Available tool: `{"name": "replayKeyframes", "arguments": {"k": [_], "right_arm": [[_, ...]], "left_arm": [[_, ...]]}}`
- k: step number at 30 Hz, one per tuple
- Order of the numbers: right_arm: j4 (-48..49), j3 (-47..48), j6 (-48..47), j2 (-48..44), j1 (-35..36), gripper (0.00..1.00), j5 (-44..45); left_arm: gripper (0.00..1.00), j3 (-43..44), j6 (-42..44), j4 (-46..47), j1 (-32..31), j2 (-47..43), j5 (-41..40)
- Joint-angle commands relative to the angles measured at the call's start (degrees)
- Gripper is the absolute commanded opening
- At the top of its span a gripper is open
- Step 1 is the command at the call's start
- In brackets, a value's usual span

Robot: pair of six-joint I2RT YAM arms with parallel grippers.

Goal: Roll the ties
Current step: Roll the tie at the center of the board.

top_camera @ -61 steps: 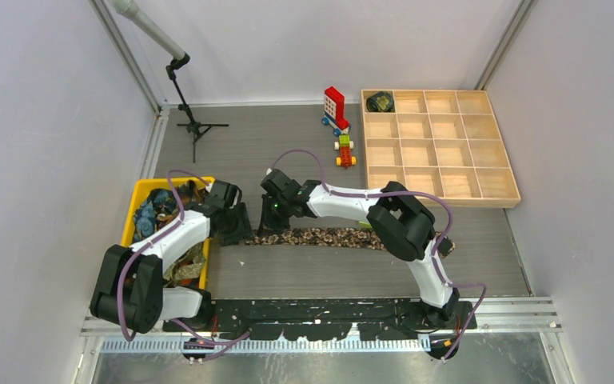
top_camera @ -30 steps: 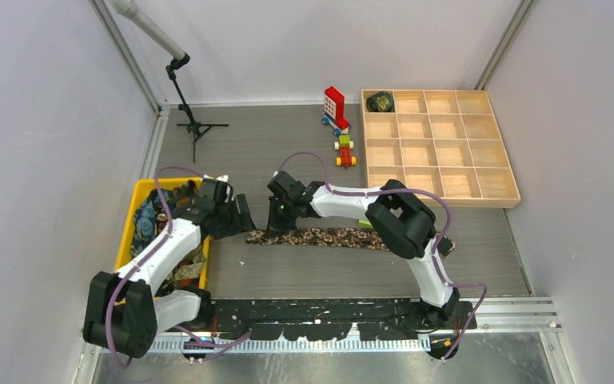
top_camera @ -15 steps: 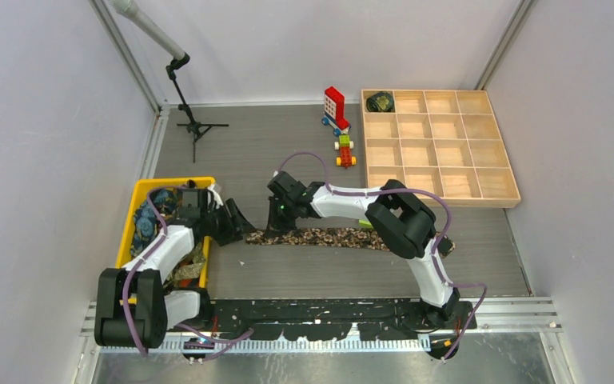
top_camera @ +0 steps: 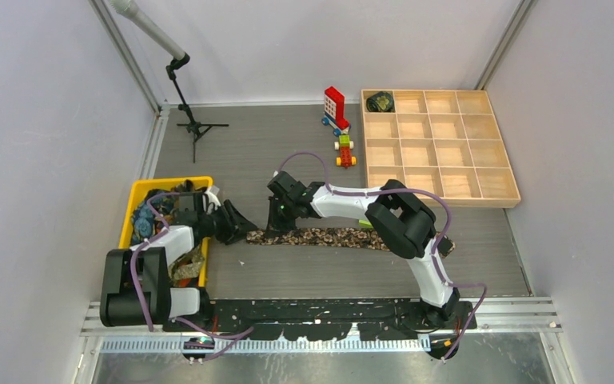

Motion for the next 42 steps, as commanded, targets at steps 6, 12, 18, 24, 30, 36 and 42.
{"name": "replayKeyframes", "arguments": {"k": [6,12,18,24,30,36,42], "right_arm": [[-0.75,-0.73,-0.27,1.67,-0.08,0.09,1.38],[-0.74,-0.42,-0.19,1.55,0.01,0.09,1.54],[-1.37,0.53,-0.27,1.64,-0.03,0.09,1.65],[-1.65,1.0,-0.33,1.67,-0.05,0.09,1.64],[-1.74,1.39,-0.4,1.66,-0.03,0.09,1.65],[-1.71,1.52,-0.53,1.76,-0.01,0.09,1.47],[-1.68,1.44,-0.58,1.84,-0.02,0.09,1.38]], "left_arm": [[0.37,-1.12,-1.82,2.31,1.34,-0.31,2.53],[0.34,-1.02,-1.38,0.17,1.3,-3.31,2.43],[0.3,-1.12,-0.91,-2.33,1.32,-5.02,1.79],[0.24,-1.38,-0.38,-2.43,1.22,-4.46,2.12],[0.29,-1.31,-0.32,-2.45,0.92,-4.62,1.87],[0.37,-1.6,-0.02,-2.33,-0.48,-4.81,0.68],[0.3,-1.32,0.31,-2.06,-1.67,-4.28,0.27]]}}
